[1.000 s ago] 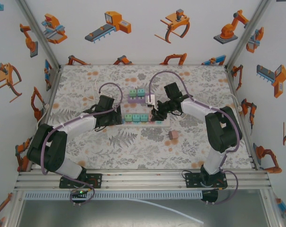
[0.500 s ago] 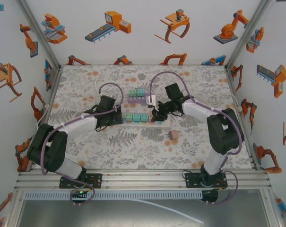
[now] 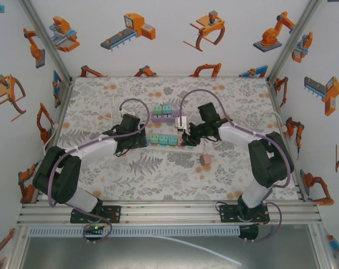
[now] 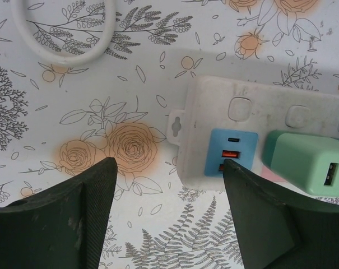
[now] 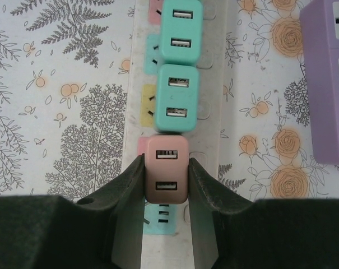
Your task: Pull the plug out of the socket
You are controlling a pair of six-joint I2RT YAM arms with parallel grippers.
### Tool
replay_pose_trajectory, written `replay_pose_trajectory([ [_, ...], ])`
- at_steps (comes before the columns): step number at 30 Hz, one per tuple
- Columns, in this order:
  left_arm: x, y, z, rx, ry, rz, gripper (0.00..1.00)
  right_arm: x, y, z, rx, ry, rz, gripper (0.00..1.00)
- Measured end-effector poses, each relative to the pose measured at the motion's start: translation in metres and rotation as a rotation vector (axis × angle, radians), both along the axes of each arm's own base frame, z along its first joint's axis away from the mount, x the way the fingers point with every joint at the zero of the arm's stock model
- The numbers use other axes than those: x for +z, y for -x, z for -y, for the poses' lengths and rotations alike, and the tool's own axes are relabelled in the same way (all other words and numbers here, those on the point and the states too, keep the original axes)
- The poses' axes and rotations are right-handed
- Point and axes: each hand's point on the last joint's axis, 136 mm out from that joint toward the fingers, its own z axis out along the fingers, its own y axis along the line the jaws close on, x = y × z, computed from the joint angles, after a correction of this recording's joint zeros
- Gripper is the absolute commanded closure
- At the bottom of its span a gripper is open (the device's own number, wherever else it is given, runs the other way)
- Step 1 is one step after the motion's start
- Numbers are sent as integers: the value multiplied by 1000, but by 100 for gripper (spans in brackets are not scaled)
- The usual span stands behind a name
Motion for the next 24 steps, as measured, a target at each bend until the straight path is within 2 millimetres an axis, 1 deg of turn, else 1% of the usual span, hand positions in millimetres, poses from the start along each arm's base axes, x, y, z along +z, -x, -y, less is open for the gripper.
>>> replay_pose_trajectory([
  [3, 0, 2, 6, -11, 2, 4, 30, 0, -4, -1, -7, 2, 17, 82],
  [12, -4, 4, 5, 37, 22, 1, 31, 5, -20, -4, -24, -11, -31, 83],
  [24, -2, 6, 4, 73, 12, 14, 32, 8, -19, -3, -9, -39, -45, 84],
])
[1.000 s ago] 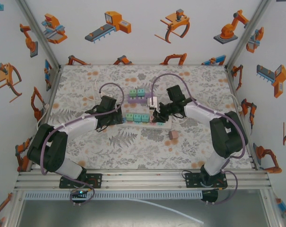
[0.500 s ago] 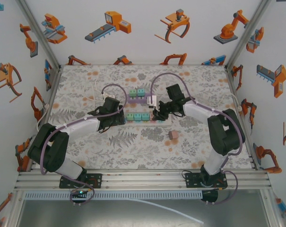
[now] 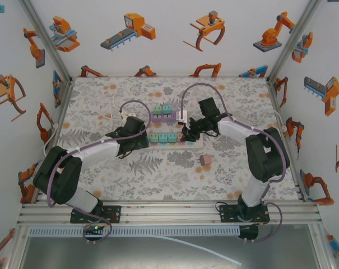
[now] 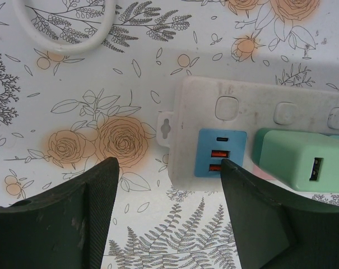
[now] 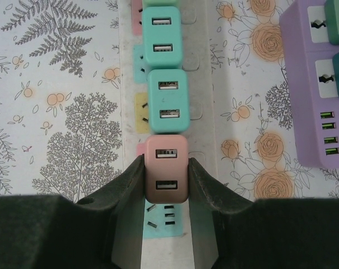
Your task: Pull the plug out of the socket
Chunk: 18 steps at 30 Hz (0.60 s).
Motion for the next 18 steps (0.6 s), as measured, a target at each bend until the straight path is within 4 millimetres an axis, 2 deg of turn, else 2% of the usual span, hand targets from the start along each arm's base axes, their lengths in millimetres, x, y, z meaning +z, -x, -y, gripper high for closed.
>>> replay_pose_trajectory([
  [4, 2, 0, 0, 5, 4, 4, 32, 4, 1, 0, 6, -10, 8, 84],
  [7, 2, 1, 0, 4, 7, 4, 32, 16, 1, 1, 7, -28, 28, 84],
  [10, 3, 2, 0, 6, 11, 4, 32, 36, 3, 1, 11, -56, 71, 84],
  [14, 3, 15, -1, -20, 18, -34, 32, 69, 8, -2, 9, -129, 110, 85],
  [18, 10, 29, -6, -34, 15, -60, 27, 94, 15, 1, -89, -221, 75, 86],
])
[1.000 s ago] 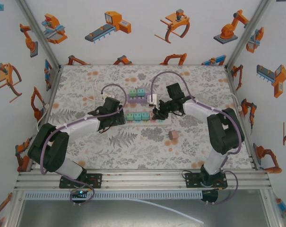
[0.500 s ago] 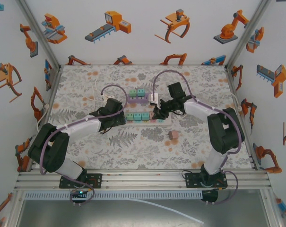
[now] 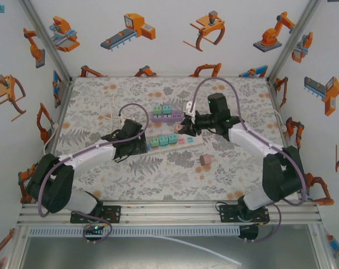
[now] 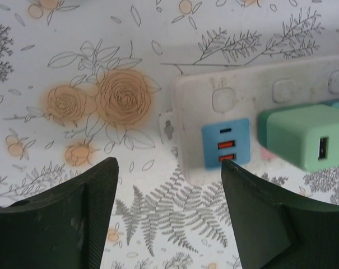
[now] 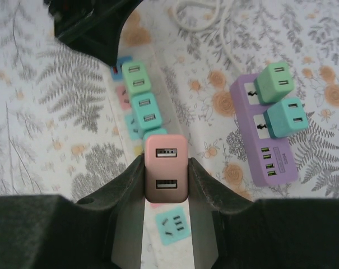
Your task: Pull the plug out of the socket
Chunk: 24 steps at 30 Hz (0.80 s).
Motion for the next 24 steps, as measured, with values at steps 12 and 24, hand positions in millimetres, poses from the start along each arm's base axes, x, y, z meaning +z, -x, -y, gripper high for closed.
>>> replay_pose_trajectory([
  [12, 97, 31, 19, -226, 204, 172, 20, 43, 8, 58, -605, -386, -472, 90],
  [24, 180, 122, 81, -794, 454, 334, 0, -47, 39, 107, -1015, -454, -935, 89],
])
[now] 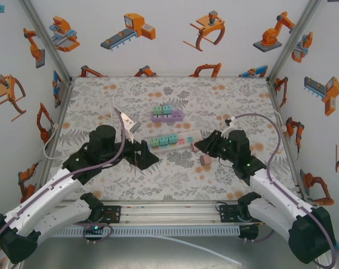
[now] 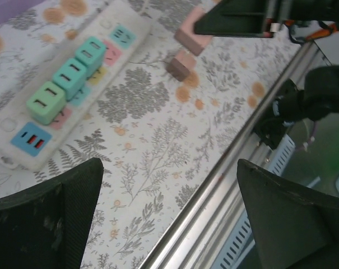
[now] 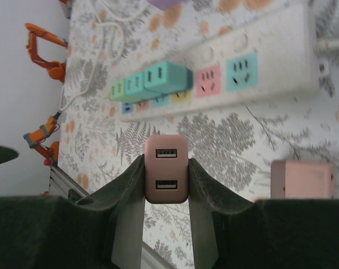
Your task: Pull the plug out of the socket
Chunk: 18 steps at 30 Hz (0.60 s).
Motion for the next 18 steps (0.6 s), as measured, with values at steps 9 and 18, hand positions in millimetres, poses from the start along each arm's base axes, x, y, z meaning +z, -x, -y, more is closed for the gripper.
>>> replay_pose_trajectory([
  [9, -1, 31, 25, -173, -35, 27, 3, -60, 6, -17, -40, 64, -179, 87],
  [18, -8, 29, 30, -170, -72, 36, 3, -87, 10, -29, -68, 116, -221, 77],
])
